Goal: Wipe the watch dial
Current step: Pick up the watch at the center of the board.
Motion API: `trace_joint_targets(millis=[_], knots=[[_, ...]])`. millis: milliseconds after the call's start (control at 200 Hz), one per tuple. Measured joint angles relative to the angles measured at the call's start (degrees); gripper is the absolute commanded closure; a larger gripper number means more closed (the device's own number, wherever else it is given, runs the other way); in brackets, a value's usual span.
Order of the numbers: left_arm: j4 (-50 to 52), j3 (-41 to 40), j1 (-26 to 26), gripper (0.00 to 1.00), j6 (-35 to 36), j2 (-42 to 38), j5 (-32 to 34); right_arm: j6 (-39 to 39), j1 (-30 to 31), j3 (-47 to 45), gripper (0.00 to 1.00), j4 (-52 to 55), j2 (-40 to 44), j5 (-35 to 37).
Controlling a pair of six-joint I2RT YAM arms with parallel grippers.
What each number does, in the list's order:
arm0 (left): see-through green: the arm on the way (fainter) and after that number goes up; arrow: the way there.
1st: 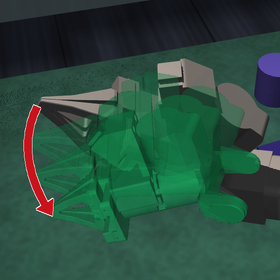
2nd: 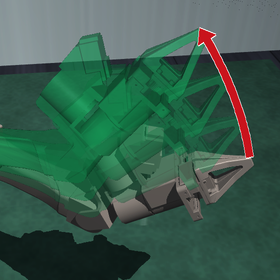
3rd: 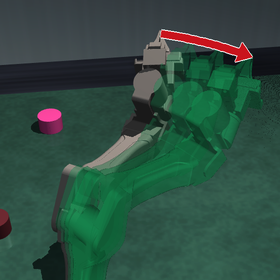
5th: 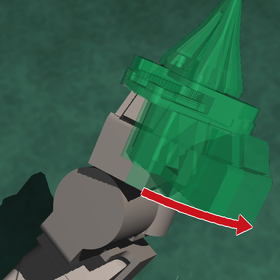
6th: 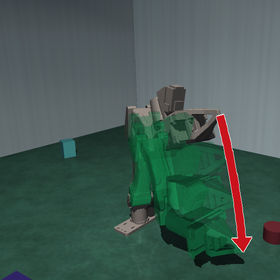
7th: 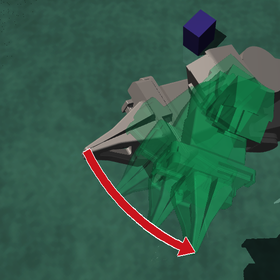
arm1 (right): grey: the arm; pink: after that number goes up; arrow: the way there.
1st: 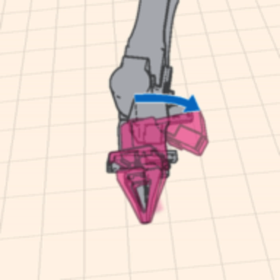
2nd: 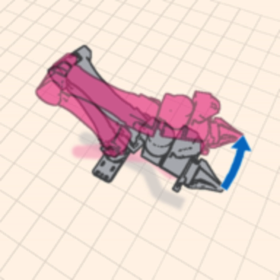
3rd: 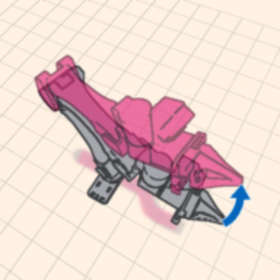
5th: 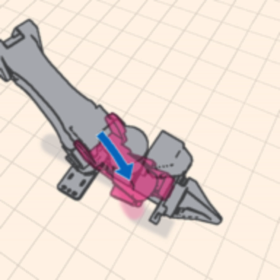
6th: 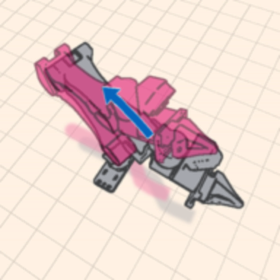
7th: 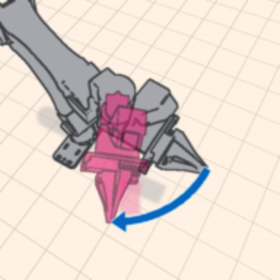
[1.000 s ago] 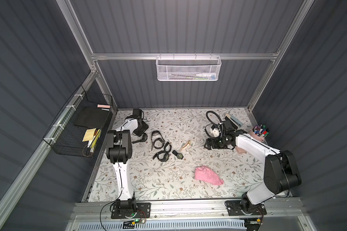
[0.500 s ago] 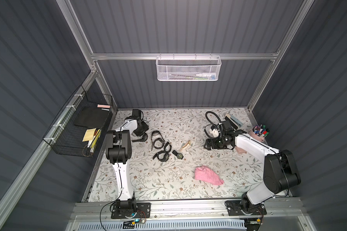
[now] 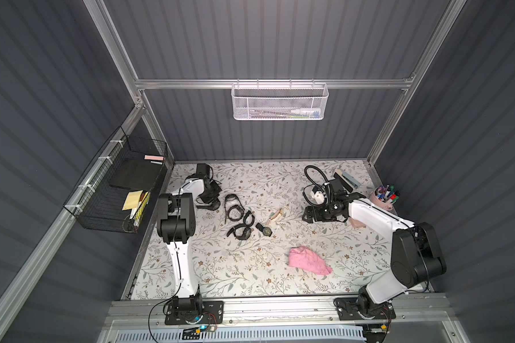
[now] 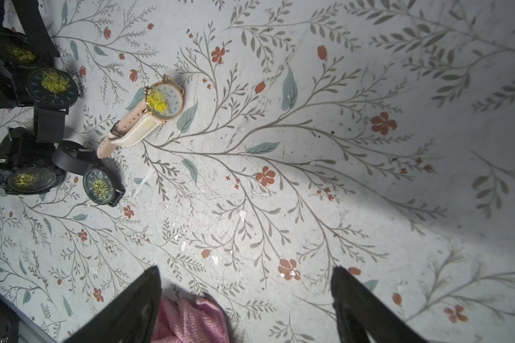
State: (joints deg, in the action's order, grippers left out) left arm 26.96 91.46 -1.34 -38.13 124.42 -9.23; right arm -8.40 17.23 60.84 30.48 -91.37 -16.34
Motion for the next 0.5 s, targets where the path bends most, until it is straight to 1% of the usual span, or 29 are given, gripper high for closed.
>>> trace_joint_targets(millis=[30,270,500], knots=[[-0.1,-0.2,0.0,1.0,0.3,-0.1,-0.5,0.0,0.0,0.0,0.1,0.0,0.0,0.0],[-0.4,-2.2,0.0,1.0,0.9,-1.3,-4.1,-0.1,0.0,0.0,0.1,0.0,0.0,-0.2],[-0.9,-5.1,0.0,1.0,0.2,-4.2,-7.8,-0.1,0.0,0.0,0.1,1.0,0.7,-0.2]])
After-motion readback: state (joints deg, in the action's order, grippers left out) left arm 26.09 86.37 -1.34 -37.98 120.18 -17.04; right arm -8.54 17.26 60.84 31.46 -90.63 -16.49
